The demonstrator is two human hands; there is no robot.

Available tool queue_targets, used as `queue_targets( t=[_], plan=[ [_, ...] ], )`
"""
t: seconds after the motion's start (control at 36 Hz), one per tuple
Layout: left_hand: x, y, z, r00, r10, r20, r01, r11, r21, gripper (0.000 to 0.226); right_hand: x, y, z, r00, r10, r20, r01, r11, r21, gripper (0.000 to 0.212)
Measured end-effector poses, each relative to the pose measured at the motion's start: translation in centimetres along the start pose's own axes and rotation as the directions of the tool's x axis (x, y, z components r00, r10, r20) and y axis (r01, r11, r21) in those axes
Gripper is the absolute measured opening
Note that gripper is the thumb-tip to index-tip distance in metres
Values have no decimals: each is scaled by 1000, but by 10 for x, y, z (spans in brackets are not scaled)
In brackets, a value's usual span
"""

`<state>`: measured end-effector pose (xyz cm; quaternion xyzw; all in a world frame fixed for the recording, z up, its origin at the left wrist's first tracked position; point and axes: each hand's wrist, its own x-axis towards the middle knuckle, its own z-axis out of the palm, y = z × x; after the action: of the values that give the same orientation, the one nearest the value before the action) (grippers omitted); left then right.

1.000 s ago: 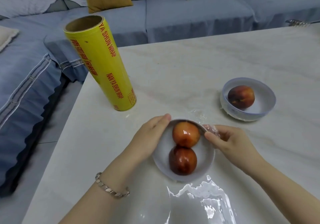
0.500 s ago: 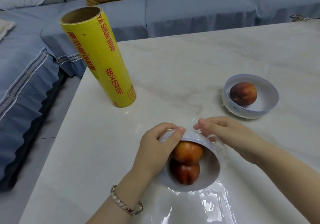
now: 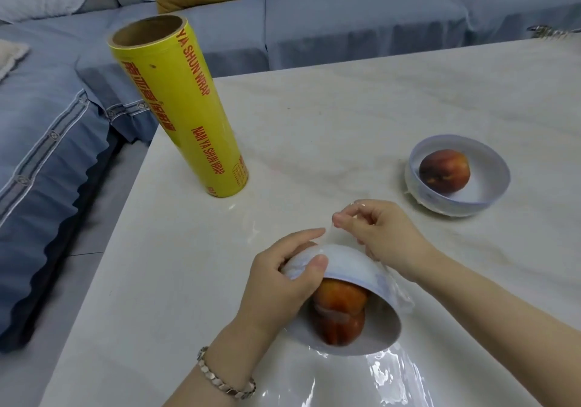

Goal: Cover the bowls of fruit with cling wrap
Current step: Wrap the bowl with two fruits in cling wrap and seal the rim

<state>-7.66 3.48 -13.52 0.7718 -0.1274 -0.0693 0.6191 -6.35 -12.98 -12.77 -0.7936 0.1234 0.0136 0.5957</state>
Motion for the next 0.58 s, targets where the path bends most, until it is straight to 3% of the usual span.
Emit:
queue_targets(
  t=[0.17, 0.28, 0.33, 0.44, 0.5, 0.58],
  plan=[
    [3, 9, -2, 972, 47, 229, -53, 998, 16, 30, -4, 6, -1, 995, 50, 92, -42, 995, -87, 20],
    [2, 3, -4, 977, 41, 210, -43, 999, 6, 27, -3, 7, -3, 985, 131, 112, -116, 984, -132, 48],
    [2, 2, -3, 982, 40, 186, -44, 999, 18, 27, -4, 7, -4, 975, 204, 93, -189, 971, -149, 52],
    [2, 1, -2, 987, 23, 158, -31, 998, 47, 26, -1, 6, -19, 921, 388, -23, -382, 913, 142, 47],
    [2, 1, -2, 988, 14, 153, -21, 999, 44, 26, 1, 9, -32, 928, 333, -166, -307, 938, 160, 41],
    [3, 1, 0, 991, 0, 137, -3, 1000, 24, 25, -14, 0, -45, 944, 48, -325, -62, 998, -32, 22]
  ],
)
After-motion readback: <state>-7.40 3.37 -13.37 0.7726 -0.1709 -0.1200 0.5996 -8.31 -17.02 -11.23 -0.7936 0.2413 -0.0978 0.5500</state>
